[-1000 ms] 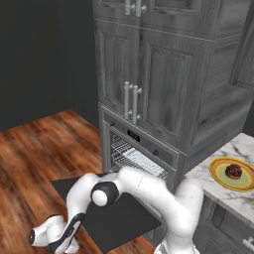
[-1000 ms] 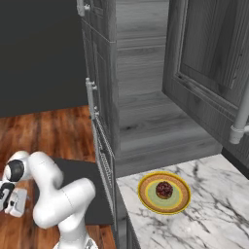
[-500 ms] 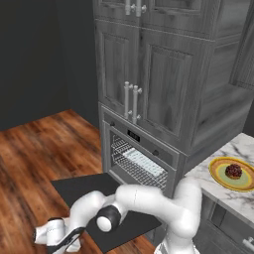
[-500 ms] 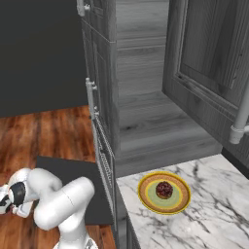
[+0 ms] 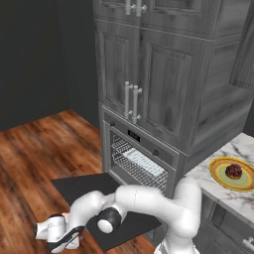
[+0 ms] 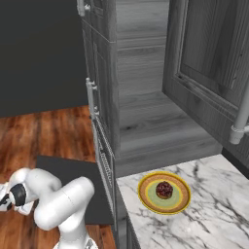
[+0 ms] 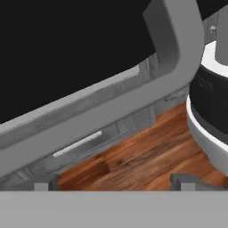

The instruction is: Take the baked cake out of the oven and place it on the plate for cooling. Then close the oven door.

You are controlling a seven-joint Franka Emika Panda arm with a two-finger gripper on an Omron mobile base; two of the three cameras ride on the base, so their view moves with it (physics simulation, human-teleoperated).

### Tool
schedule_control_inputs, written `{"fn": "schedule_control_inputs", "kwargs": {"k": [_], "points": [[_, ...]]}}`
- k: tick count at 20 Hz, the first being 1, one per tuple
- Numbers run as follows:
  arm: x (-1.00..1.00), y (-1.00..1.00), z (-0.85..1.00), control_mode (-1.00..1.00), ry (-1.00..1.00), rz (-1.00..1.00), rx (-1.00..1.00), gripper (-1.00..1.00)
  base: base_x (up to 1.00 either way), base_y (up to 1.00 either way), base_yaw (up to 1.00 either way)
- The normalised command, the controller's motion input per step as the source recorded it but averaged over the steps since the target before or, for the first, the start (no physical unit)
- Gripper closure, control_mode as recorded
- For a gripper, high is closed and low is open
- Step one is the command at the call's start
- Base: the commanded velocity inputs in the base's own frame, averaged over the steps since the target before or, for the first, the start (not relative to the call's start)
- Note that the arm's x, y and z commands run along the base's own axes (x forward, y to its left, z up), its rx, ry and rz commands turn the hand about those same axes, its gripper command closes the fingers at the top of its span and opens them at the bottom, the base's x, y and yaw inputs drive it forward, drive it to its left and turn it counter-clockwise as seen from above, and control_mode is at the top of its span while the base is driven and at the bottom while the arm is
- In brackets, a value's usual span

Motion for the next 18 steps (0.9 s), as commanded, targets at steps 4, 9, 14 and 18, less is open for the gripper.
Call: {"fn": "schedule_control_inputs", "kwargs": {"k": [4, 9, 14, 18], "points": [[0.50, -0.76, 0.09, -1.00, -0.17, -0.18, -0.15, -1.00, 0.00, 0.00, 0.00], [0.73, -0.96, 0.42, -1.00, -0.18, -0.09, -0.17, -1.00, 0.00, 0.00, 0.00], [0.94, -1.00, 0.52, -1.00, -0.09, -0.07, -0.19, -1.00, 0.00, 0.00, 0.00], [1.00, -1.00, 0.51, -1.00, -0.02, -0.07, -0.19, -1.00, 0.00, 0.00, 0.00]]}}
